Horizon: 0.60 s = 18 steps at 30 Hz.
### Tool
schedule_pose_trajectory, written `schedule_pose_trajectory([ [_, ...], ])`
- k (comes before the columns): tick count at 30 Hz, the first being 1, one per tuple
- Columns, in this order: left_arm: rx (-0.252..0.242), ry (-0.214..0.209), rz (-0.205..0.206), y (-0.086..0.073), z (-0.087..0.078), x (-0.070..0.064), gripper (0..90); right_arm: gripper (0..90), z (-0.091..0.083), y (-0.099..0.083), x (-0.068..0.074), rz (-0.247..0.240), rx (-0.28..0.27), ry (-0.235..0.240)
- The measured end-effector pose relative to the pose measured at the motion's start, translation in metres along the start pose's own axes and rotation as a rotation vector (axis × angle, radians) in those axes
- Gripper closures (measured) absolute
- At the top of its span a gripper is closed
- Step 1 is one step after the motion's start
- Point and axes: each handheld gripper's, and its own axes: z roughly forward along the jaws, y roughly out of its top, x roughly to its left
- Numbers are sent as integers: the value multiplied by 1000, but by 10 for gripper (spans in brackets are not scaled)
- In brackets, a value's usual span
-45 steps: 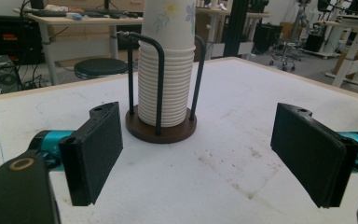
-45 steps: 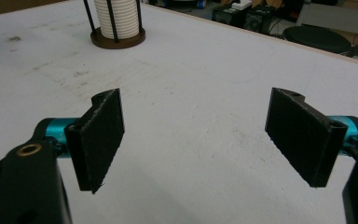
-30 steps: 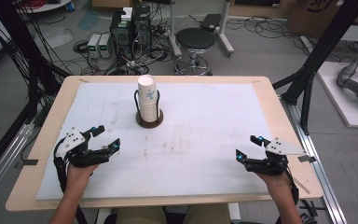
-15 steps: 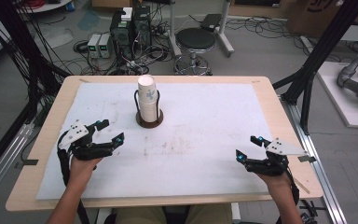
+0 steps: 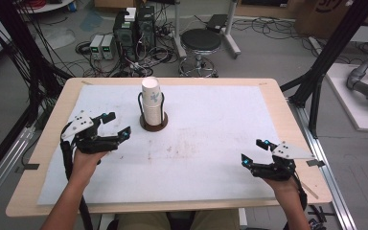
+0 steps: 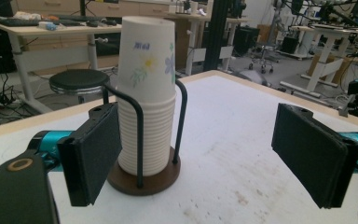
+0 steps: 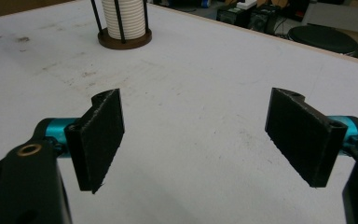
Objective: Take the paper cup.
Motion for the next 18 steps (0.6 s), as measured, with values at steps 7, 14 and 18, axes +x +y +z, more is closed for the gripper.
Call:
schedule_pose_trajectory([
  [7, 1, 0, 4, 28, 20, 10, 160, 200, 1, 1, 0, -4, -1, 7],
  [14, 30, -12, -8, 50, 42, 20, 160, 200, 1, 1, 0, -5, 2, 8],
  [18, 58, -8, 0, 64, 58, 28, 160, 200, 1, 1, 0, -5, 3, 10],
])
